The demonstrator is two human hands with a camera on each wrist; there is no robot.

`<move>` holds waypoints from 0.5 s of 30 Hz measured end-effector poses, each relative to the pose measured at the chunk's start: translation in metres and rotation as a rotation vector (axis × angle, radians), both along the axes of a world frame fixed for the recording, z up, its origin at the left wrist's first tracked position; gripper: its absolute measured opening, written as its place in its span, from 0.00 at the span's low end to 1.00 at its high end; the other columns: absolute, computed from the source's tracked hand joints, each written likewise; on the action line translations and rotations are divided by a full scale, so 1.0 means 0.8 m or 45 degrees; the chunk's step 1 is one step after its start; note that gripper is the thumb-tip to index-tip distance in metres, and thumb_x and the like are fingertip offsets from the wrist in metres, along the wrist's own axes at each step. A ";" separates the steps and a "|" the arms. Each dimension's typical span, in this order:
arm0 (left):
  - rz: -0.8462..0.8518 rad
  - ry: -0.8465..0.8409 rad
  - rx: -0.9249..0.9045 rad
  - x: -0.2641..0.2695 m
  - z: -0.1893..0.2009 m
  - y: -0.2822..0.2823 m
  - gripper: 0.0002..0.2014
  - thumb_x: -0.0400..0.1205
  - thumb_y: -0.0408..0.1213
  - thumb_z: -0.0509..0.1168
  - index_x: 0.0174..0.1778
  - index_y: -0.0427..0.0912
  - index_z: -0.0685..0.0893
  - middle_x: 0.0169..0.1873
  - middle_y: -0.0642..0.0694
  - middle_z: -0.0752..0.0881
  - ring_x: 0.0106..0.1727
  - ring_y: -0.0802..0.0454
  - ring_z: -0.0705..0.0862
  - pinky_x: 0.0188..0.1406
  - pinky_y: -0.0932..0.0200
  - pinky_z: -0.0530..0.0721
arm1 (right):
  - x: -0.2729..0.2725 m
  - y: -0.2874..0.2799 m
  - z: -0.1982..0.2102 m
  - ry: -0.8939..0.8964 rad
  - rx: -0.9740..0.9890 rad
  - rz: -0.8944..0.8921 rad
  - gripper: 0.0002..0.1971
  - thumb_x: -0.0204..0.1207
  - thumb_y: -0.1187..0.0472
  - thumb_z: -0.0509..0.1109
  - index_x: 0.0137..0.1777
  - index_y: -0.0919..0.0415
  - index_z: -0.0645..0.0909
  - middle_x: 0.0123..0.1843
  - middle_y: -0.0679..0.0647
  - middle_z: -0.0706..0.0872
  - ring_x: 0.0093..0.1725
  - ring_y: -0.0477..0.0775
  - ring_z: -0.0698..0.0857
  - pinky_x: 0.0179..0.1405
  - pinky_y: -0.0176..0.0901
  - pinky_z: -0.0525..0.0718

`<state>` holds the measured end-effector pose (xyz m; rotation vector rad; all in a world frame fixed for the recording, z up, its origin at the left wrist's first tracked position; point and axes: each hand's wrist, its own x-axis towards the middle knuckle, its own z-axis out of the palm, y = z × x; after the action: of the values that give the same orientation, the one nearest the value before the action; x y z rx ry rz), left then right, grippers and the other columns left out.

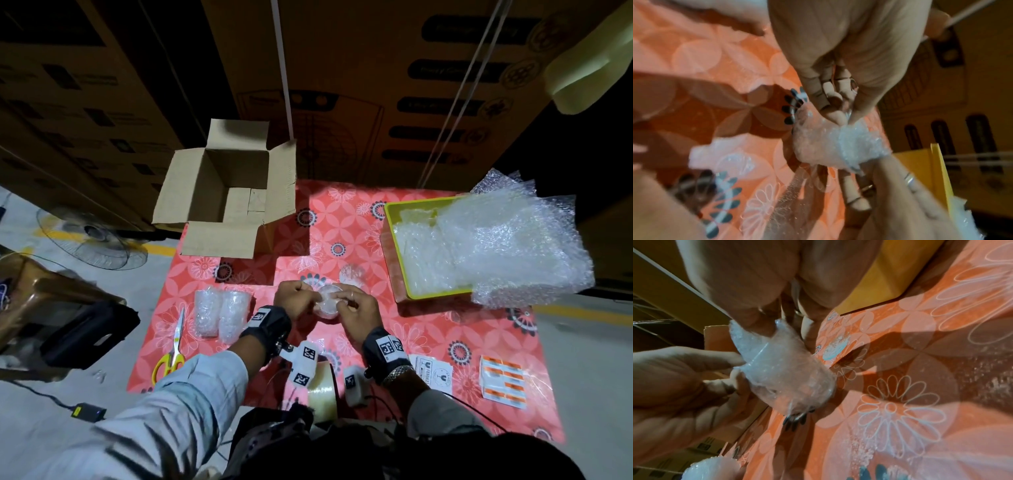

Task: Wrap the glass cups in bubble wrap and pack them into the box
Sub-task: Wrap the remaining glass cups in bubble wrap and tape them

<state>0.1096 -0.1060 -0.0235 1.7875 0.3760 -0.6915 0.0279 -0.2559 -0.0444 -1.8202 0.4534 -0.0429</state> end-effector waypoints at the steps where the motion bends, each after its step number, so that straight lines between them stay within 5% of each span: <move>1: 0.075 0.078 -0.106 -0.001 0.004 0.004 0.09 0.73 0.20 0.73 0.30 0.35 0.85 0.27 0.37 0.84 0.30 0.43 0.83 0.35 0.53 0.88 | -0.002 0.000 0.002 -0.008 0.014 -0.003 0.11 0.72 0.65 0.70 0.47 0.57 0.94 0.53 0.51 0.91 0.49 0.52 0.89 0.48 0.48 0.89; 5: 0.139 0.144 -0.378 -0.001 0.014 0.025 0.12 0.79 0.11 0.62 0.38 0.29 0.85 0.30 0.36 0.86 0.27 0.47 0.87 0.31 0.57 0.91 | 0.001 -0.004 0.001 0.024 0.033 0.020 0.05 0.73 0.65 0.79 0.47 0.58 0.94 0.54 0.51 0.92 0.53 0.47 0.90 0.51 0.39 0.89; 8: 0.114 0.129 -0.426 -0.005 0.011 0.034 0.09 0.75 0.11 0.71 0.42 0.27 0.86 0.35 0.31 0.89 0.30 0.43 0.91 0.32 0.58 0.90 | 0.010 -0.006 -0.005 0.089 -0.058 0.031 0.07 0.72 0.68 0.78 0.42 0.54 0.93 0.49 0.49 0.93 0.50 0.49 0.91 0.54 0.52 0.91; 15: -0.018 -0.013 -0.211 0.002 -0.009 0.015 0.13 0.72 0.16 0.78 0.36 0.34 0.83 0.25 0.40 0.84 0.25 0.47 0.82 0.29 0.56 0.85 | 0.016 0.005 0.000 0.163 -0.240 0.065 0.15 0.73 0.69 0.75 0.44 0.49 0.74 0.42 0.53 0.88 0.41 0.56 0.88 0.39 0.56 0.89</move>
<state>0.1114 -0.0942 -0.0310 1.6374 0.2913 -0.7028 0.0410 -0.2522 -0.0440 -2.0273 0.5069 0.0681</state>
